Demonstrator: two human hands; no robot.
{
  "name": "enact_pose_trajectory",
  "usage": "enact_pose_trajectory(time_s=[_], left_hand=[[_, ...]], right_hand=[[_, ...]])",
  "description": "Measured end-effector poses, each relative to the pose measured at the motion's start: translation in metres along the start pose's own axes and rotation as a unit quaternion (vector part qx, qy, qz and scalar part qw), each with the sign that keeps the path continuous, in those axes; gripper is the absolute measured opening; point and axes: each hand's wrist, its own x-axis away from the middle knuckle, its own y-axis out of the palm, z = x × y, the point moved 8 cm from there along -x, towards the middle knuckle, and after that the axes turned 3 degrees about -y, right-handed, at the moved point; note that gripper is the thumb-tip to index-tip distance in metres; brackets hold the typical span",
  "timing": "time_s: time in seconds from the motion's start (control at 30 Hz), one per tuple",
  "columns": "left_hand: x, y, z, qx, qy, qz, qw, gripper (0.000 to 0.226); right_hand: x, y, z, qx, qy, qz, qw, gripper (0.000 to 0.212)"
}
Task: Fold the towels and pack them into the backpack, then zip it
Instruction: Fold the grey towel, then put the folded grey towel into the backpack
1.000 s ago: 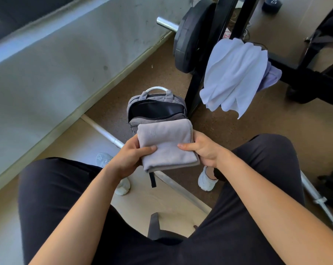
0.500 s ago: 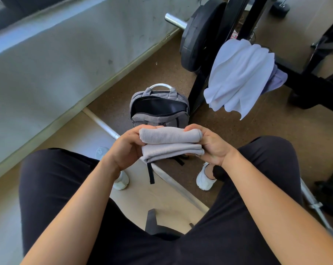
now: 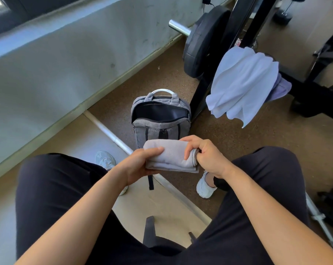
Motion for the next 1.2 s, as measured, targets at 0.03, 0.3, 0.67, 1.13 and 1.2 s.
enact_pose_trajectory(time_s=[0.03,0.3,0.67,1.13,1.2], left_hand=[[-0.002,-0.002,0.004,-0.001,0.014,0.011,1.000,0.029],[-0.027,-0.029,0.051,-0.044,0.119,0.034,0.991,0.050],[-0.114,-0.096,0.154,-0.147,0.190,0.136,0.961,0.032],[-0.190,-0.097,0.128,-0.709,0.238,0.115,0.654,0.138],[-0.189,-0.098,0.116,-0.714,0.237,0.105,0.650,0.147]], right_hand=[[0.001,0.002,0.002,-0.024,0.009,-0.022,0.999,0.032],[-0.029,-0.012,0.010,-0.132,0.050,0.036,0.989,0.015],[-0.148,-0.091,0.018,-0.024,0.060,0.195,0.979,0.042],[-0.211,-0.043,0.078,0.106,0.093,0.121,0.983,0.031],[-0.218,-0.026,0.081,0.132,0.091,0.074,0.984,0.028]])
